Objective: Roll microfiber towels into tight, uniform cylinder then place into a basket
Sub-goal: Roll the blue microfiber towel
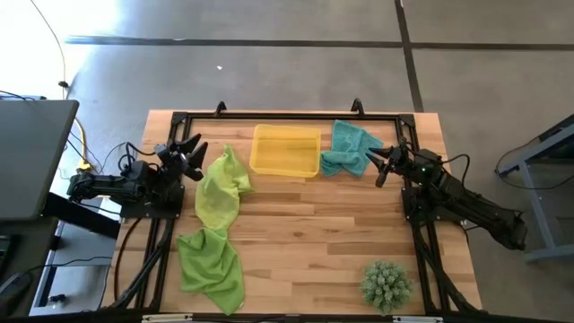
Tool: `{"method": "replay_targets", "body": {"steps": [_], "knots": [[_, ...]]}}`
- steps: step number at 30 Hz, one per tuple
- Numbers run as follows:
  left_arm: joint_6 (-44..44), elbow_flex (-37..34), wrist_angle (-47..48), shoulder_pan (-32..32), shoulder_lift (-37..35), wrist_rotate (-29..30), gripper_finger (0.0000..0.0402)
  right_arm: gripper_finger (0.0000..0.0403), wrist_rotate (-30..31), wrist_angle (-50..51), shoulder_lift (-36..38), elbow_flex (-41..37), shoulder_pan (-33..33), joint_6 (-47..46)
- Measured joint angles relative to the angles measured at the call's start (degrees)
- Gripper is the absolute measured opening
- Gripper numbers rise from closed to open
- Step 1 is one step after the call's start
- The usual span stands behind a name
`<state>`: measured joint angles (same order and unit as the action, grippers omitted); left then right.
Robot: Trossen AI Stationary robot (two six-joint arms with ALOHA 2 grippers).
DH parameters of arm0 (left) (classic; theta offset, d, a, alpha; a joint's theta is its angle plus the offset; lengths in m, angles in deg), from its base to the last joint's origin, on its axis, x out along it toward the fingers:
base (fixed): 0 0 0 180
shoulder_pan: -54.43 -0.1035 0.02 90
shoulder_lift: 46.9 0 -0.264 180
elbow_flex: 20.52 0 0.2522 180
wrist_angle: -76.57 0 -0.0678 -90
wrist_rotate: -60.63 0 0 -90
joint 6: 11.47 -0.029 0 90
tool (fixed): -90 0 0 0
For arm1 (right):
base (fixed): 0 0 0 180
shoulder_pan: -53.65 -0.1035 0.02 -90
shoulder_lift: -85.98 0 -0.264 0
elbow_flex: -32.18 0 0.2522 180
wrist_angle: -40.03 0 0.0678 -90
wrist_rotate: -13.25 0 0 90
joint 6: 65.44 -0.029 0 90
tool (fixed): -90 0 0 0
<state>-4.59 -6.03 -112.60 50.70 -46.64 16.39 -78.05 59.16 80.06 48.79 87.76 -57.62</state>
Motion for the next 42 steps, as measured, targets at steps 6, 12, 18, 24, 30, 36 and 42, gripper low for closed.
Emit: {"method": "replay_targets", "body": {"steps": [6,12,18,24,30,36,42], "knots": [[4.58,0.00,-0.13,0.00,0.00,-0.29,0.0254,0.0089,0.00,-0.02,-0.01,-0.01,-0.01,-0.01],[6.01,0.01,-0.80,0.00,0.00,-3.28,0.0254,0.0089,0.00,-0.02,-0.02,0.00,0.00,0.00],[3.81,0.02,-6.50,0.00,0.00,-12.94,0.0254,0.0089,0.00,-0.02,0.00,0.00,-0.02,-0.44],[3.43,0.00,-14.89,0.02,0.00,-16.02,0.0254,0.0089,-0.02,-2.97,-0.02,-0.08,-0.02,-2.87],[3.42,0.00,-17.20,0.02,1.65,-18.44,0.0254,0.0089,-2.32,-10.71,-0.02,-0.08,-0.04,-10.74],[3.42,2.36,-18.11,0.00,7.13,-18.51,0.0254,0.0089,-2.25,-16.20,0.00,-0.07,-0.04,-12.87],[0.47,7.61,-18.19,0.00,16.71,-18.48,0.0254,0.0089,-2.23,-17.08,0.00,-0.06,-0.03,-12.38]]}}
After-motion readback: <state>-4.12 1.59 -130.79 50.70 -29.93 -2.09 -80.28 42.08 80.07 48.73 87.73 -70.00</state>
